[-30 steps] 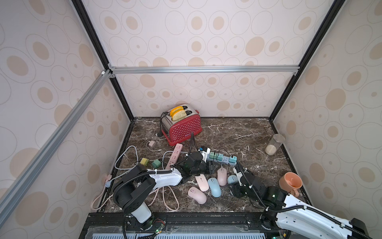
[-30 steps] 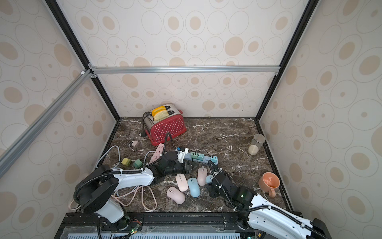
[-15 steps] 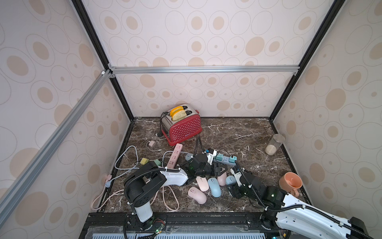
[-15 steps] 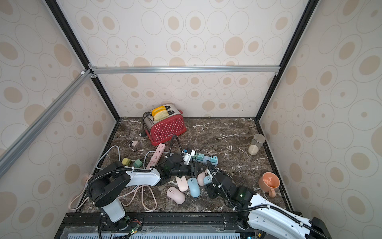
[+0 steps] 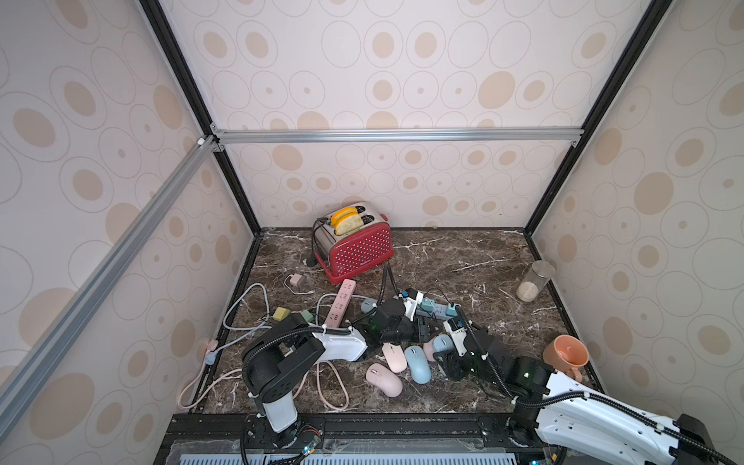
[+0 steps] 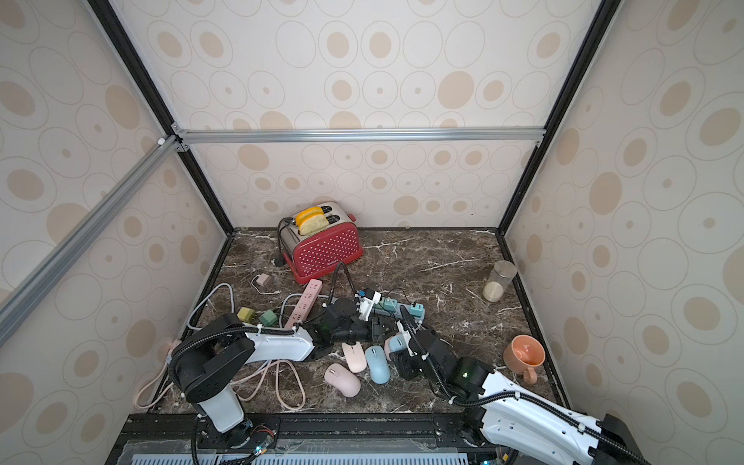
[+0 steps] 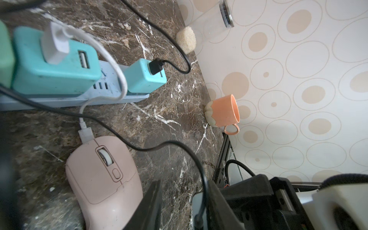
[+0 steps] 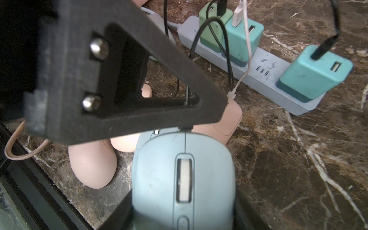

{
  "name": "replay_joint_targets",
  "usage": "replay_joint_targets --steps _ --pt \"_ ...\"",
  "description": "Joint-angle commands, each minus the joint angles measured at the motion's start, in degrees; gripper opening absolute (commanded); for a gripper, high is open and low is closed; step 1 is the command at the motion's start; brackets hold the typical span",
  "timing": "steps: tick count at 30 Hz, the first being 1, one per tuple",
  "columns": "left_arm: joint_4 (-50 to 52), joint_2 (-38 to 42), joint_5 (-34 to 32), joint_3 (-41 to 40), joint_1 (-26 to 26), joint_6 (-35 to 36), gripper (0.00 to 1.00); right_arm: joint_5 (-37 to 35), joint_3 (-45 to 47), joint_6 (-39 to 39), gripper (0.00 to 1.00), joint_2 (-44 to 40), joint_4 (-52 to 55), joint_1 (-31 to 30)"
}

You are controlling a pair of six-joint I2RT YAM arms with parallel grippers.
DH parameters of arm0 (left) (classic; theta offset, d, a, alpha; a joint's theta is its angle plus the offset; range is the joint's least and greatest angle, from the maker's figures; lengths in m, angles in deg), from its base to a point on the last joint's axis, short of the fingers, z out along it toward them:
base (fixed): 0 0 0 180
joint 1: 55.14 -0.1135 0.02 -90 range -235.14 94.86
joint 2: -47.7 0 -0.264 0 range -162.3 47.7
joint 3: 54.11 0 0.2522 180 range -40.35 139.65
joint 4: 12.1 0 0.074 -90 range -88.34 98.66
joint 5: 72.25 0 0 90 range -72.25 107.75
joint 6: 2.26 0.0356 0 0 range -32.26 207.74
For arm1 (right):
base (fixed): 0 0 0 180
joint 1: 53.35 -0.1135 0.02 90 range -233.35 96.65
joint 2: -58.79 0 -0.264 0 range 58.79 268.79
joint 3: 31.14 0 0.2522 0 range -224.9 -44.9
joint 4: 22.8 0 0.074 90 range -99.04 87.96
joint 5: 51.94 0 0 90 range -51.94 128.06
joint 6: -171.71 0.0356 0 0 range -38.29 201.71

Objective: Unplug the wireless mouse
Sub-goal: Remove the plug from the socket.

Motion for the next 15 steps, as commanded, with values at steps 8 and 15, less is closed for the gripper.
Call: replay_joint_targets --steps 8,15 --pt "-0.6 0.6 -0.9 1.5 0.5 -0.9 0.17 -0.6 -1.5 0.8 0.40 2.4 -3.7 -0.1" --pt "-1.0 1.5 -2.9 0.7 0.5 -1.5 0.00 1.8 -2.2 3.2 0.38 5.2 1.9 0.0"
